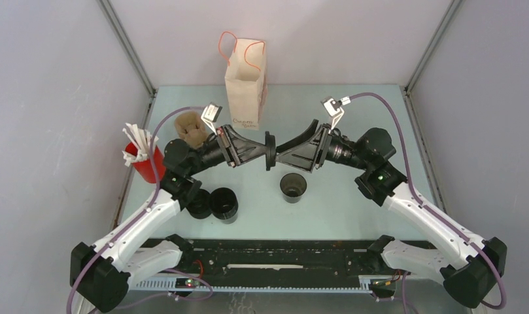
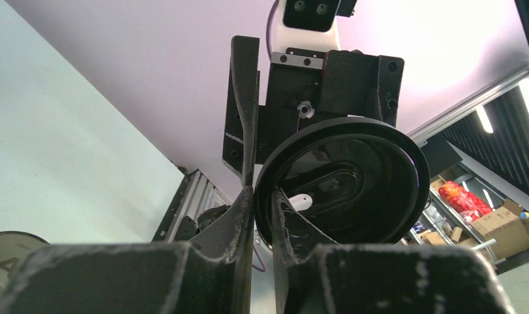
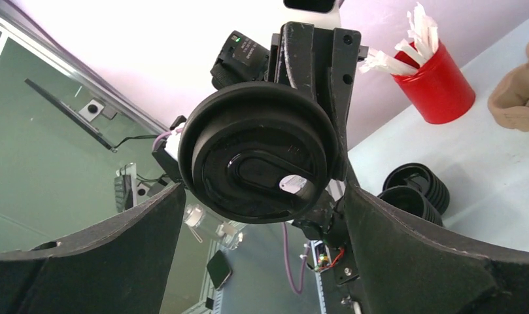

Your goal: Pack the takeout coffee

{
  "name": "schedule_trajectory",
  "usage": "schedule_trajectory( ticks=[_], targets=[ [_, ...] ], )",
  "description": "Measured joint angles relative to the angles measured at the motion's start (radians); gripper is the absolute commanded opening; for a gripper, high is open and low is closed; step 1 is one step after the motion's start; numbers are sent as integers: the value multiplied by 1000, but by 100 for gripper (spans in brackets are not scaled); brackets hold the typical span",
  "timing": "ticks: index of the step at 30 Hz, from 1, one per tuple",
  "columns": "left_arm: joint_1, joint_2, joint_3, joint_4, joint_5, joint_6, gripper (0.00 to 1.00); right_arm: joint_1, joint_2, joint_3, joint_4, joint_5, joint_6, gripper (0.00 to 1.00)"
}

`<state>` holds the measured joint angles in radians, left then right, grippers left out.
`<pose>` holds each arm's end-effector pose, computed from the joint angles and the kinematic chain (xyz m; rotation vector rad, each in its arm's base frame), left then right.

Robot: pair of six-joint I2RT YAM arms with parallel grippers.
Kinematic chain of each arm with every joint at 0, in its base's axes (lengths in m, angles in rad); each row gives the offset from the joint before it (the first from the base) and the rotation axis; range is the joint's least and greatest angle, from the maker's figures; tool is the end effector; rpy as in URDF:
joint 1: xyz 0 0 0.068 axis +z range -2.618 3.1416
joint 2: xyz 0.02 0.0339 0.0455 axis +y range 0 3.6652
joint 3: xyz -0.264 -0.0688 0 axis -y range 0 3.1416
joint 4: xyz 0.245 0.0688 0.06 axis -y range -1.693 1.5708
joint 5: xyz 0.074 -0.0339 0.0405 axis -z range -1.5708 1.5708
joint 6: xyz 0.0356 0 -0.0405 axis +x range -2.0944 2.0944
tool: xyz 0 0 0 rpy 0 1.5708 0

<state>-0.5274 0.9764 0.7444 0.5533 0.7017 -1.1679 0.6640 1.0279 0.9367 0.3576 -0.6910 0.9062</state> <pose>0.1789 -0.1308 0.3662 0.2371 1.5752 -1.8209 0.1679 0.1602 0.4037 -0.5052 1.5280 1.7182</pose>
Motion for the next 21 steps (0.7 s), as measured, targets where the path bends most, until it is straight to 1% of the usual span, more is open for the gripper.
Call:
schedule_trajectory(
  ticks=[11,21],
  targets=[
    [-10,4,-4,51,8,-29,17,35,14,0,62,-16,43,100],
    [-12,12,-12,32,0,-22,17,38,35,0,67,-1,51,99]
  ],
)
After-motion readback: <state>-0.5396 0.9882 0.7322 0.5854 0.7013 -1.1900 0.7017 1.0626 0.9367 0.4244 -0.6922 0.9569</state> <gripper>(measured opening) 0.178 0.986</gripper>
